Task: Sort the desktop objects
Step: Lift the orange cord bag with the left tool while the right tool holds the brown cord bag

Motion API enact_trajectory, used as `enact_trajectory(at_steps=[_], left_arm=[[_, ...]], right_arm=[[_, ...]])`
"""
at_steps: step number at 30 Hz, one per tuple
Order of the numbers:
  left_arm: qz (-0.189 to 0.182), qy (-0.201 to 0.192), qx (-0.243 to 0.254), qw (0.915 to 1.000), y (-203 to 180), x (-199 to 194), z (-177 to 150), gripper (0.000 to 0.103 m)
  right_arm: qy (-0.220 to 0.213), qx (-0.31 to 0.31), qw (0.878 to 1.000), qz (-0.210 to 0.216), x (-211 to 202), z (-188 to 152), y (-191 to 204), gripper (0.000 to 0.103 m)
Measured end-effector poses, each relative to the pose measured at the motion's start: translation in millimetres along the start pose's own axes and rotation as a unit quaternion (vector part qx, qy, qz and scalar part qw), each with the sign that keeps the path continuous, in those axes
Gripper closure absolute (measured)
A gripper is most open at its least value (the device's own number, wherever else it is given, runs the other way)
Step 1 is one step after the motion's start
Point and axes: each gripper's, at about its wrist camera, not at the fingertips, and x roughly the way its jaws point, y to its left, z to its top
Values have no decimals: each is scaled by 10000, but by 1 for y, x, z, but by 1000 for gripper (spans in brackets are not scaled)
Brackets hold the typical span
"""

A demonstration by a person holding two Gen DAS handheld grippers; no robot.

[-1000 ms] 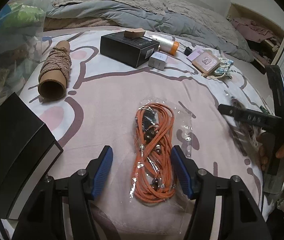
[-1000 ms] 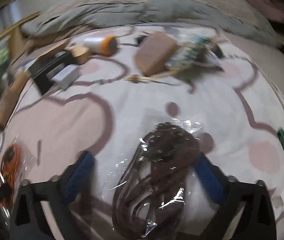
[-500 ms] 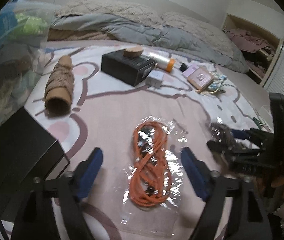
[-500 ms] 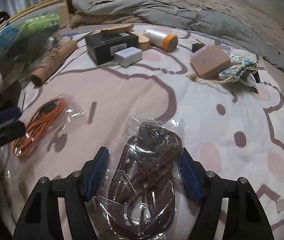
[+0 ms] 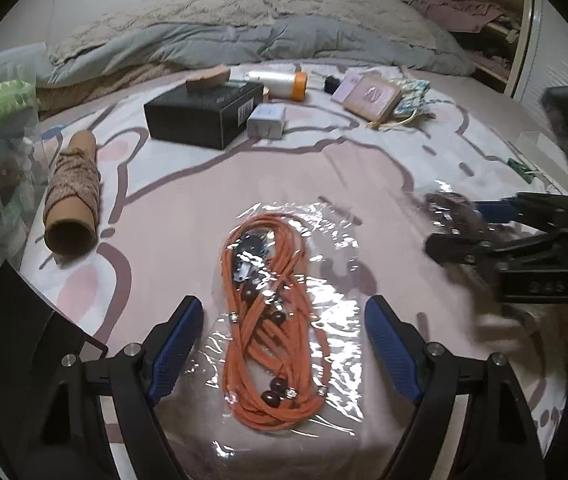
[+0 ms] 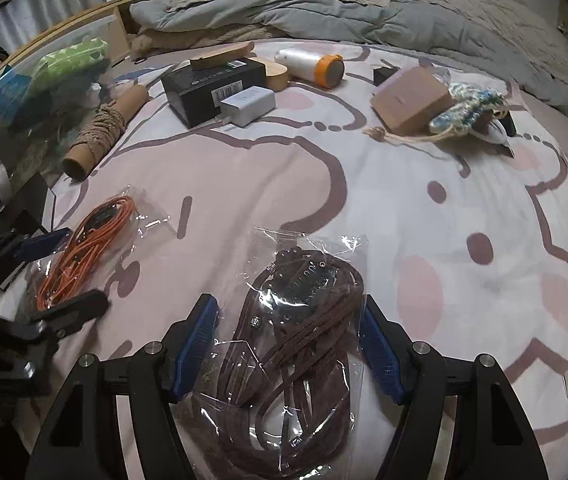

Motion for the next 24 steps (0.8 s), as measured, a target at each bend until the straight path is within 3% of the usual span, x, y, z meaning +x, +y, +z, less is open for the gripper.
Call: enact_trajectory(at_steps=[7, 9, 11, 17, 24], left_arm=[[-48, 146, -139, 9998, 6, 8, 2, 20], [-35, 165, -146, 9998, 6, 9, 2, 20], [-20, 183, -180, 9997, 6, 9, 2, 19], [136, 309, -496, 9982, 10, 8, 1, 19], [90, 442, -740, 9962, 15, 5, 1, 18]], right_arm=[[-9, 162, 9998, -122, -5, -4, -3, 30], [10, 195, 9995, -257, -7, -6, -2, 18], [10, 178, 9985, -513, -10, -8, -1, 13], [131, 405, 9959, -800, -13, -10, -8, 12], [368, 737, 9947, -616, -12, -16, -13, 12]])
